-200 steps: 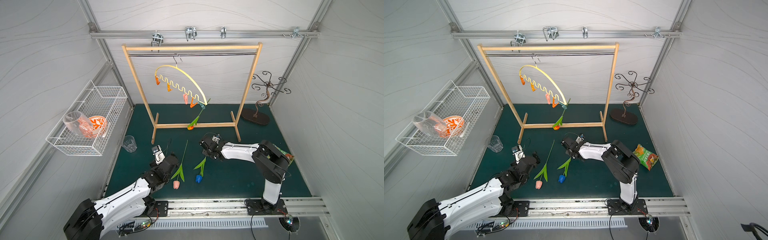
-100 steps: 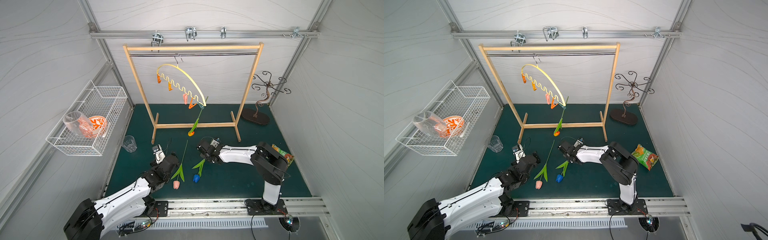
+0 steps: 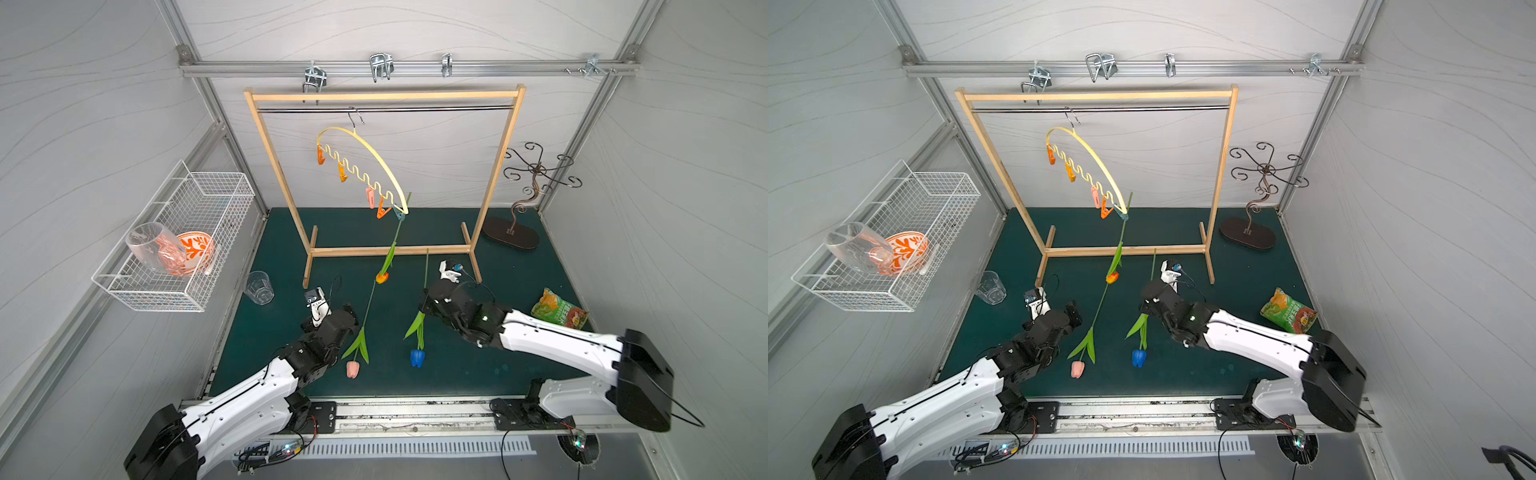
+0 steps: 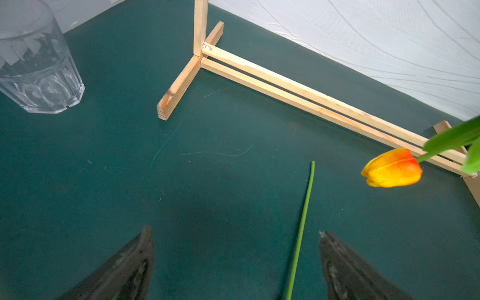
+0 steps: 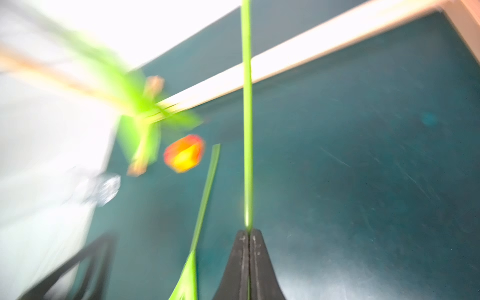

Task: Dry the flowers on a clothes hanger
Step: Pick up the flower at the center of the board, then open the clamp at the hanger.

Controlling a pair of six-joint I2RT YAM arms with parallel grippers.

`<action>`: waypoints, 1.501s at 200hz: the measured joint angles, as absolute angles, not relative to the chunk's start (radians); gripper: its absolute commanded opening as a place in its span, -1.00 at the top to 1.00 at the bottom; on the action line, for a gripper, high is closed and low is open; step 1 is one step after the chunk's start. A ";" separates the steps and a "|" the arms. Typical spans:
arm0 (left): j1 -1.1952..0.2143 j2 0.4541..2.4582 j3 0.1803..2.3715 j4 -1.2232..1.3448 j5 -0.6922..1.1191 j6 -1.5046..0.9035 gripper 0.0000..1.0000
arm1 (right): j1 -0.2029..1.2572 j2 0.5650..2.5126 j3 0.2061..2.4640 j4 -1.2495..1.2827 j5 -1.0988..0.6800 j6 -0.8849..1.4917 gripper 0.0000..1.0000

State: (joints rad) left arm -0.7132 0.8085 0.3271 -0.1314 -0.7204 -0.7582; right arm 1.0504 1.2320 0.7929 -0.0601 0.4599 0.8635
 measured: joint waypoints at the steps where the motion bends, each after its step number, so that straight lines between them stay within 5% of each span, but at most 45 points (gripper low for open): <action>1: -0.713 0.808 0.327 -0.131 -0.720 -0.758 -0.99 | 1.051 1.228 0.789 -0.058 0.458 0.859 1.00; 54: -0.709 0.680 0.262 -0.027 -0.604 -0.652 -0.90 | 1.095 1.126 0.707 0.082 0.278 0.656 1.00; 104: -0.641 0.628 0.294 0.022 -0.434 -0.633 -0.78 | 1.113 1.258 0.891 0.081 0.253 0.566 1.00; 186: -0.305 1.020 0.743 0.155 0.043 -0.692 -0.73 | 0.938 1.449 1.134 0.057 0.223 0.554 1.00; 234: -0.300 1.187 0.929 0.231 0.285 -0.683 -0.68 | 0.852 1.448 1.132 0.044 0.168 0.575 1.00; 300: -0.329 1.317 1.039 0.275 0.391 -0.623 -0.52 | 0.811 1.429 1.125 0.041 0.113 0.578 1.00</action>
